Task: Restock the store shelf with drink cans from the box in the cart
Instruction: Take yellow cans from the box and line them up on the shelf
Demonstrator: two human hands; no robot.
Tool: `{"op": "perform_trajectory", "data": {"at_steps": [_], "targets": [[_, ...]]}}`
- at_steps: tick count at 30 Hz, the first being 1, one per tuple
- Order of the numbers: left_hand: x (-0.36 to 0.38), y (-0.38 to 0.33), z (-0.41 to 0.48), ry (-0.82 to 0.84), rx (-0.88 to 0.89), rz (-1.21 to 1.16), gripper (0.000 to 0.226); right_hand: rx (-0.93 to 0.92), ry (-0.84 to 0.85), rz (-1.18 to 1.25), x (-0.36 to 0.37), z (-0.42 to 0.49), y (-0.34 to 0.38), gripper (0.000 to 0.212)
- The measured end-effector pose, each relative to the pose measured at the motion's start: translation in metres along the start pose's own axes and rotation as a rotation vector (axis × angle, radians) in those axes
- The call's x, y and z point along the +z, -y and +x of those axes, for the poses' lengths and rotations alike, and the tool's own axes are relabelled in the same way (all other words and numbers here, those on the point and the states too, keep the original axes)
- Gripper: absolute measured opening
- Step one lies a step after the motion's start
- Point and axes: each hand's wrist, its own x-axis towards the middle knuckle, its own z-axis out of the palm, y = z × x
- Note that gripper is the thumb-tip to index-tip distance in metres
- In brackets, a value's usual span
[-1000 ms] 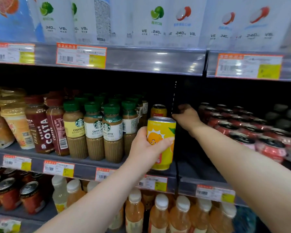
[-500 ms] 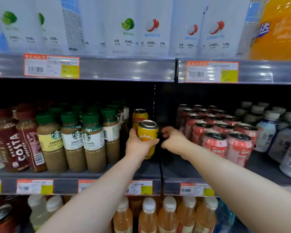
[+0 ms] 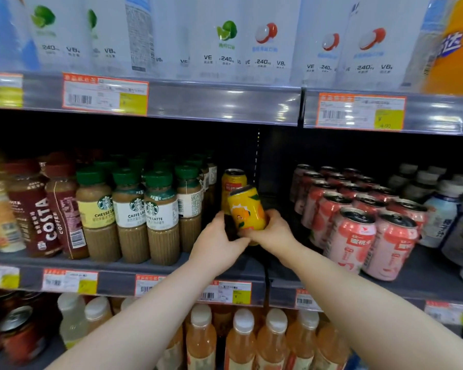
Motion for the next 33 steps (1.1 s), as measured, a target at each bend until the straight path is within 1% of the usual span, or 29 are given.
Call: {"op": "perform_trajectory", "data": {"at_steps": [4,9,11,14,17,20,24,25,28,30,33], "targets": [[-0.006,0.009,-0.017,0.074,0.071,0.270,0.059,-0.040,-0.103,-0.046,-0.017,0.007,0.012,0.070],[-0.005,0.018,-0.024,0.144,0.143,0.466,0.055,-0.069,-0.195,-0.060,-0.036,0.026,0.036,0.081],[-0.003,0.022,-0.025,0.170,0.163,0.507,0.053,-0.071,-0.168,-0.106,-0.043,0.038,0.047,0.077],[-0.001,0.026,-0.027,0.177,0.195,0.541,0.052,-0.089,-0.091,-0.222,-0.046,0.056,0.055,0.064],[-0.001,0.028,-0.028,0.171,0.214,0.554,0.051,-0.088,-0.074,-0.353,-0.044,0.073,0.053,0.072],[-0.002,0.030,-0.028,0.174,0.225,0.556,0.052,-0.065,-0.053,-0.429,-0.042,0.090,0.048,0.075],[-0.004,0.031,-0.028,0.164,0.233,0.562,0.053,-0.077,-0.032,-0.303,-0.035,0.105,0.045,0.074],[-0.004,0.031,-0.028,0.165,0.236,0.565,0.052,-0.084,-0.033,-0.254,-0.032,0.105,0.042,0.077],[-0.005,0.032,-0.028,0.174,0.240,0.566,0.052,-0.070,-0.010,-0.107,-0.025,0.101,0.026,0.098],[-0.005,0.032,-0.029,0.185,0.238,0.572,0.053,-0.070,-0.036,-0.119,-0.023,0.099,0.017,0.104],[-0.005,0.033,-0.029,0.193,0.239,0.582,0.053,-0.069,-0.098,-0.075,-0.019,0.101,0.012,0.099]]}}
